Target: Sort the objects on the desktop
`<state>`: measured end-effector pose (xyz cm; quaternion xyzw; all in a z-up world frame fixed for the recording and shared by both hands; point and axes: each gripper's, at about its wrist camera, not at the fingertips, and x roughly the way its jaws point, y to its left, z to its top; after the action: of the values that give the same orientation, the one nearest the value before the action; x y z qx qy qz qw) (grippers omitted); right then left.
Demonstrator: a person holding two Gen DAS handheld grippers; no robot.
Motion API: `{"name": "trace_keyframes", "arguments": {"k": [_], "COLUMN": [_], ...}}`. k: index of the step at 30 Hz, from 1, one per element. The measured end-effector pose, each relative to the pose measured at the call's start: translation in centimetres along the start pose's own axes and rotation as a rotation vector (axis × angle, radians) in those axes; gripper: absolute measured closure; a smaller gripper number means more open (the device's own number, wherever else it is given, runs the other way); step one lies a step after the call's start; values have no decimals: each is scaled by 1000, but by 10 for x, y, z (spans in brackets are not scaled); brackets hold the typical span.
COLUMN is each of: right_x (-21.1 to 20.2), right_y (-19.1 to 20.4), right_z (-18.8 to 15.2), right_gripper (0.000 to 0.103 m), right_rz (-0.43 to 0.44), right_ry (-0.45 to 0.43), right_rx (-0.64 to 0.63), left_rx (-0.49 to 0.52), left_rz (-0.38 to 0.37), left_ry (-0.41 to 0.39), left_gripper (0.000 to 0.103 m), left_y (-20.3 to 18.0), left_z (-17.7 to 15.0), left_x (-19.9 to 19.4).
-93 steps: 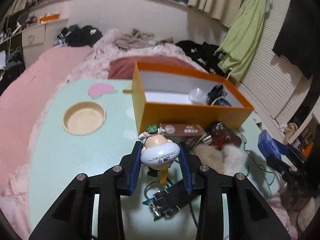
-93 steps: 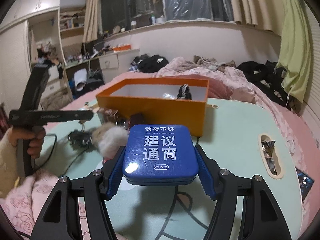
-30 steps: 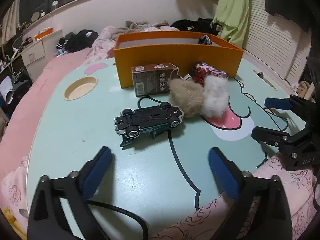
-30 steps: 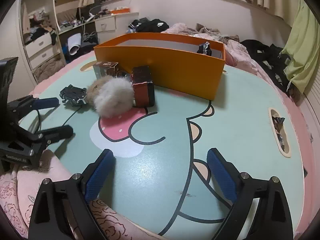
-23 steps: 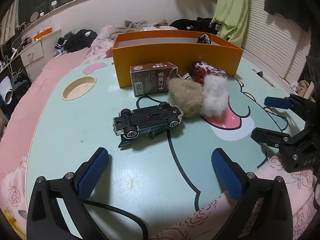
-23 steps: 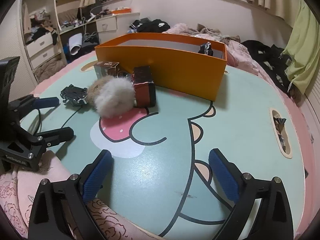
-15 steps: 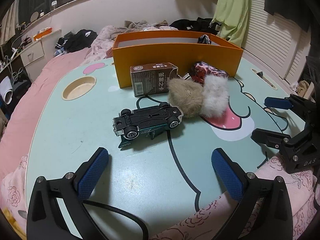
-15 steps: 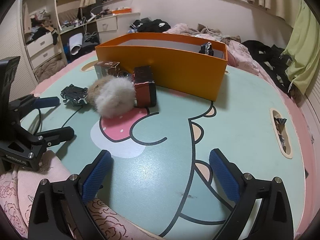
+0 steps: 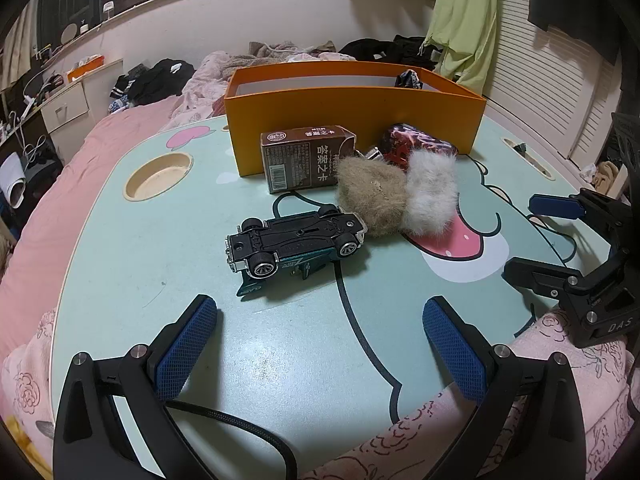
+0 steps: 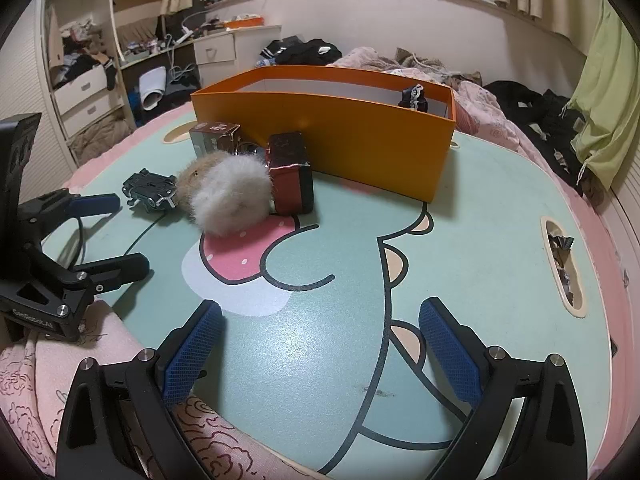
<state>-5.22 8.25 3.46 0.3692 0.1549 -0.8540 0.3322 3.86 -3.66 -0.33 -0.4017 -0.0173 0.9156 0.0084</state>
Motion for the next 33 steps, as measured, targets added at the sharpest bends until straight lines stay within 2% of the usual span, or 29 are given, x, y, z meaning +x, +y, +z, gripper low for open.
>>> {"name": "trace_keyframes", "arguments": {"k": [26, 30, 33], "right_x": [0, 0, 0], "right_y": [-1, 0, 0], "right_z": [0, 0, 0], "right_gripper": [3, 3, 3], "right_rz": [1, 1, 1], "right_ry": [0, -1, -1], "right_rx": [0, 1, 1], "left_rx": [-4, -51, -90], "left_rz": [3, -30, -34], "left_ry": [-1, -10, -46], "left_gripper": [0, 0, 0], "left_y": [1, 9, 17], "left_z": [2, 7, 17], "left_x": [-1, -6, -13]}}
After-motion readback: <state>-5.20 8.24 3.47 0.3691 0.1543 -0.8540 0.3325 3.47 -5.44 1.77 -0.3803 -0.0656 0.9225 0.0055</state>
